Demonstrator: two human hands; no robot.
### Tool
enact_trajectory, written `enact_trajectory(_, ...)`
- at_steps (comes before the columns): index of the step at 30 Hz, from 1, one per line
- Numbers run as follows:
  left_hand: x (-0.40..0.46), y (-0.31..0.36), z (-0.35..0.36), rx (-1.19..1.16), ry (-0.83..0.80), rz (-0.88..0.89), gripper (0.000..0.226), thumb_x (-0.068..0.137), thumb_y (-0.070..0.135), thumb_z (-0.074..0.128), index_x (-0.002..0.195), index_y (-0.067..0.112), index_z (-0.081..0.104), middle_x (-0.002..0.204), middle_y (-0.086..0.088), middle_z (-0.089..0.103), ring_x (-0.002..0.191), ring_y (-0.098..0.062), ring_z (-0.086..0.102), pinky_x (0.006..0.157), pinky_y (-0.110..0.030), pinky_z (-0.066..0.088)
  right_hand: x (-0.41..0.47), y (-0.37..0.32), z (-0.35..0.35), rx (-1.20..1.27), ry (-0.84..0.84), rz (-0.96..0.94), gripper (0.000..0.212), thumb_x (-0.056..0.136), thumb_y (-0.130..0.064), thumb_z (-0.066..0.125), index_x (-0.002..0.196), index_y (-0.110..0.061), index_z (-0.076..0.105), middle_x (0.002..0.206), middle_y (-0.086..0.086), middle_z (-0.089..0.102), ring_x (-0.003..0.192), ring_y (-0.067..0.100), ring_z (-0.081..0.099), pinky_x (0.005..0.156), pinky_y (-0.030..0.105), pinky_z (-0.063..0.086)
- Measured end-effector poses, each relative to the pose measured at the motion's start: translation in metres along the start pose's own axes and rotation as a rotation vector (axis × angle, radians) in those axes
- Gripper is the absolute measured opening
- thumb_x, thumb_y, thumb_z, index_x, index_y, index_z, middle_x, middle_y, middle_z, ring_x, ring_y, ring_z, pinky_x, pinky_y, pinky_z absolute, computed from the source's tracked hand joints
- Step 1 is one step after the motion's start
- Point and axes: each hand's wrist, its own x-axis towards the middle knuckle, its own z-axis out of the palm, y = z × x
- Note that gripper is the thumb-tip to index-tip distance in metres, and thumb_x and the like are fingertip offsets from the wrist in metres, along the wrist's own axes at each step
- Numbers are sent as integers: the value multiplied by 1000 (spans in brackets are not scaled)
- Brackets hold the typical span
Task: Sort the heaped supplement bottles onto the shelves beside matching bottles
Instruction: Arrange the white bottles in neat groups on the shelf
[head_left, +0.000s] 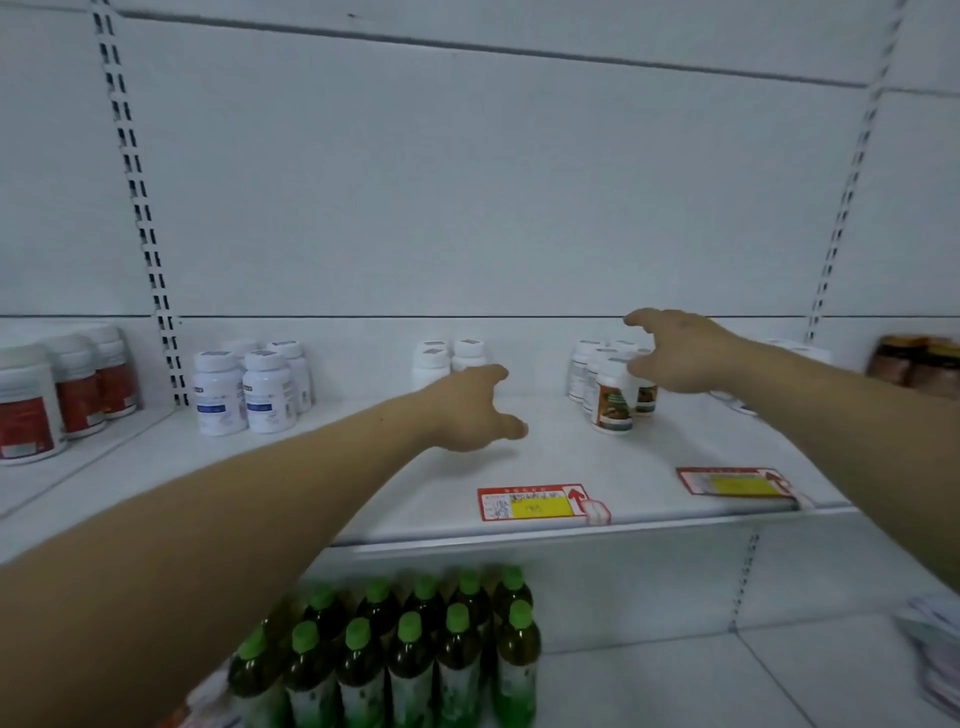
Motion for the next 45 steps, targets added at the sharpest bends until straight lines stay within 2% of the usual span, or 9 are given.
enact_trajectory(6, 33, 52, 32, -77, -17, -52, 78, 89, 43, 60, 150, 22, 17, 156, -3, 23, 139, -25, 31, 108, -34, 30, 19, 52, 7, 13, -47, -40, 74, 90, -23, 58, 152, -22, 18, 159, 3, 19, 143, 24, 24, 111, 32, 27)
enact_trajectory(11, 63, 98, 54, -306, -4, -112, 69, 88, 25, 65, 144, 17, 26, 140, -3, 44, 116, -19, 46, 80, -17, 32, 46, 85, 23, 42, -114, -155, 77, 90, -32, 61, 152, -22, 16, 154, 9, 26, 135, 28, 35, 103, 34, 35)
enact_trajectory(14, 76, 107, 65, -433, 12, -129, 56, 84, 10, 68, 125, 25, 33, 106, 5, 53, 96, -13, 48, 72, -16, 42, 57, 96, 34, 125, -150, -238, 78, 89, -34, 62, 151, -24, 16, 151, 8, 33, 129, 27, 41, 93, 29, 35)
enact_trajectory(18, 85, 109, 77, -467, 66, -113, 40, 76, -1, 68, 98, 27, 50, 104, -11, 60, 91, -16, 53, 80, -25, 47, 66, 101, 49, 241, -182, -290, 81, 86, -37, 66, 150, -26, 18, 144, 6, 43, 119, 25, 48, 88, 29, 38)
enact_trajectory(21, 87, 112, 79, -486, 79, -93, 39, 77, -4, 65, 91, 29, 51, 98, -8, 60, 86, -14, 51, 74, -19, 46, 71, 102, 55, 288, -165, -302, 77, 86, -34, 66, 147, -24, 19, 139, 9, 47, 114, 26, 51, 87, 29, 40)
enact_trajectory(26, 90, 109, 82, -447, 114, -101, 47, 78, 7, 70, 110, 34, 47, 101, 6, 64, 92, -11, 58, 79, -15, 46, 73, 102, 59, 327, -128, -312, 70, 88, -25, 64, 144, -21, 23, 133, 12, 49, 109, 27, 51, 83, 28, 39)
enact_trajectory(32, 87, 112, 83, -374, 174, -100, 43, 82, 14, 69, 110, 31, 43, 98, 11, 56, 87, -8, 53, 66, -7, 37, 78, 101, 63, 350, -123, -339, 67, 87, -24, 64, 142, -21, 26, 125, 10, 52, 96, 22, 49, 79, 28, 38)
enact_trajectory(38, 91, 112, 89, -322, 224, -152, 54, 78, 22, 74, 125, 23, 48, 112, 6, 60, 98, -14, 56, 81, -23, 39, 81, 104, 65, 387, -128, -347, 68, 87, -24, 64, 143, -22, 25, 123, 7, 52, 98, 23, 51, 77, 27, 37)
enact_trajectory(45, 85, 114, 85, -327, 232, -110, 43, 83, 15, 70, 120, 23, 49, 97, 10, 53, 88, -10, 51, 60, -2, 32, 83, 104, 67, 387, -96, -376, 68, 86, -25, 67, 142, -21, 30, 131, 9, 44, 102, 19, 44, 83, 27, 35)
